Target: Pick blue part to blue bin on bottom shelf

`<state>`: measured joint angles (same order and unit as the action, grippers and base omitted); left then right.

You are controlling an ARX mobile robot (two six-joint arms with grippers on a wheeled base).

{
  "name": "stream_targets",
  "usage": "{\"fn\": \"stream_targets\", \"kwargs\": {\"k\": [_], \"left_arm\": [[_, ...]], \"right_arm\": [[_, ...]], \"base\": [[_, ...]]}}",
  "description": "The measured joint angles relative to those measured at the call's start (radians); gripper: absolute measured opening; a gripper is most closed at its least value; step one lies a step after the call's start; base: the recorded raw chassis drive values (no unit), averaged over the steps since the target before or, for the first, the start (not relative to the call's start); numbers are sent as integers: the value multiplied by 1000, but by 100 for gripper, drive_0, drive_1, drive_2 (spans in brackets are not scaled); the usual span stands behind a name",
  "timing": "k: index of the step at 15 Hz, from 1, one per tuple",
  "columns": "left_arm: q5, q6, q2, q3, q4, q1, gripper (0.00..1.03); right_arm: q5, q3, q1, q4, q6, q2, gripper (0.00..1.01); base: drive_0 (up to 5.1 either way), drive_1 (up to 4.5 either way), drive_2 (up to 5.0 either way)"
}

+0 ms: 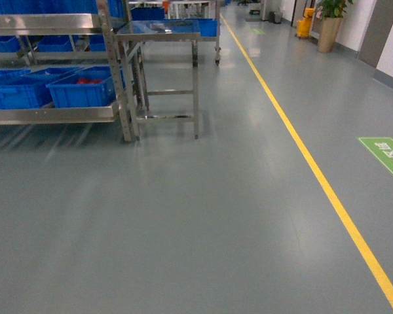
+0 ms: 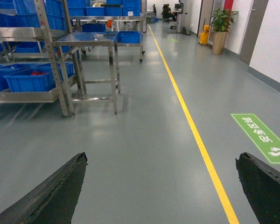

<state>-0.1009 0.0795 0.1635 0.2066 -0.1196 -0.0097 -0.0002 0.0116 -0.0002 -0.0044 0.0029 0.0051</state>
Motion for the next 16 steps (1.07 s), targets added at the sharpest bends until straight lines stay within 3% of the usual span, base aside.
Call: {"fn": "stream_targets", "kwargs": {"k": [16], "left_arm": [[0,0,-1,0,-3,0,44]], "right_arm": [[0,0,0,0,0,0,98]], "base": [[-2,423,-426]]}}
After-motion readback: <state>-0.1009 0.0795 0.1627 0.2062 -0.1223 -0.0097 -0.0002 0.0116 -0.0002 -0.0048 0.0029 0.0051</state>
